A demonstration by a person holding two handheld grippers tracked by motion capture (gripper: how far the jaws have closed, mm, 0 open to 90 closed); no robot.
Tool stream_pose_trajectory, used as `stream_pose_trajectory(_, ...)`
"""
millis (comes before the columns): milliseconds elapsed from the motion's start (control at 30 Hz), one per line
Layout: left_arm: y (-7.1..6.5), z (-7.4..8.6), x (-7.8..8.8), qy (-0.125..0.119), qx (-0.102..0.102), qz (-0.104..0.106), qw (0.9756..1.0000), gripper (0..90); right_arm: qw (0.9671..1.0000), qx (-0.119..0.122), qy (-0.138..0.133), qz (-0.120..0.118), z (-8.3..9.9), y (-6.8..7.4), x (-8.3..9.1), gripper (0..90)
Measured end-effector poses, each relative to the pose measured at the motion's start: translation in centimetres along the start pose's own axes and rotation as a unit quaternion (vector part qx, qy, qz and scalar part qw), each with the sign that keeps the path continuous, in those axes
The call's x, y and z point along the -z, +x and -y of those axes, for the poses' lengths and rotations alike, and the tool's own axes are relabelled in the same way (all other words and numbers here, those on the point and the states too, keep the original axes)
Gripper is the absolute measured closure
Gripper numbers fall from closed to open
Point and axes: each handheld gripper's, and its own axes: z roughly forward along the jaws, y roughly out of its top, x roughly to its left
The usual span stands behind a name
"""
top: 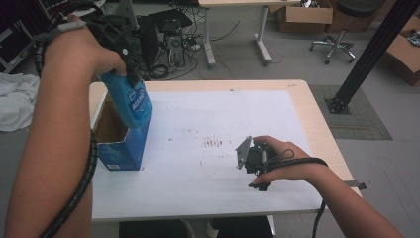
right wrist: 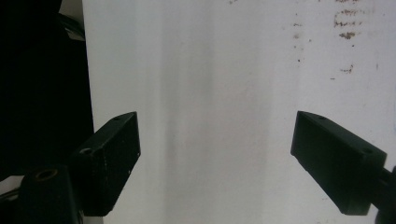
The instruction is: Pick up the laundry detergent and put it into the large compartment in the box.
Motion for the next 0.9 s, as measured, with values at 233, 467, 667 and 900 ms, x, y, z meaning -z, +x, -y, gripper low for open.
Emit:
stream_pose_trajectory(233,2.7,0.8,1.1,0.004,0.073,0.000,0.9974,38.1,1.0000,0.003,-0.004,0.000,-0.2,-0.1,0.0,15.8)
stream_pose_trajectory(467,4.7,1.3,1.2,-0.001,0.129,-0.012,0.9916,38.2,1.0000,0.003,-0.004,0.001,-0.3,-0.2,0.0,15.8)
stream_pose_trajectory(667,6.3,1.4,0.4,0.001,0.142,-0.014,0.9897,38.2,1.0000,0.007,-0.001,0.001,-0.4,-0.1,-0.1,15.8)
stream_pose_trajectory(900,6.8,1.1,-0.5,-0.001,0.132,-0.020,0.9910,38.2,1.0000,0.005,-0.005,0.002,-0.4,-0.2,0.1,15.8)
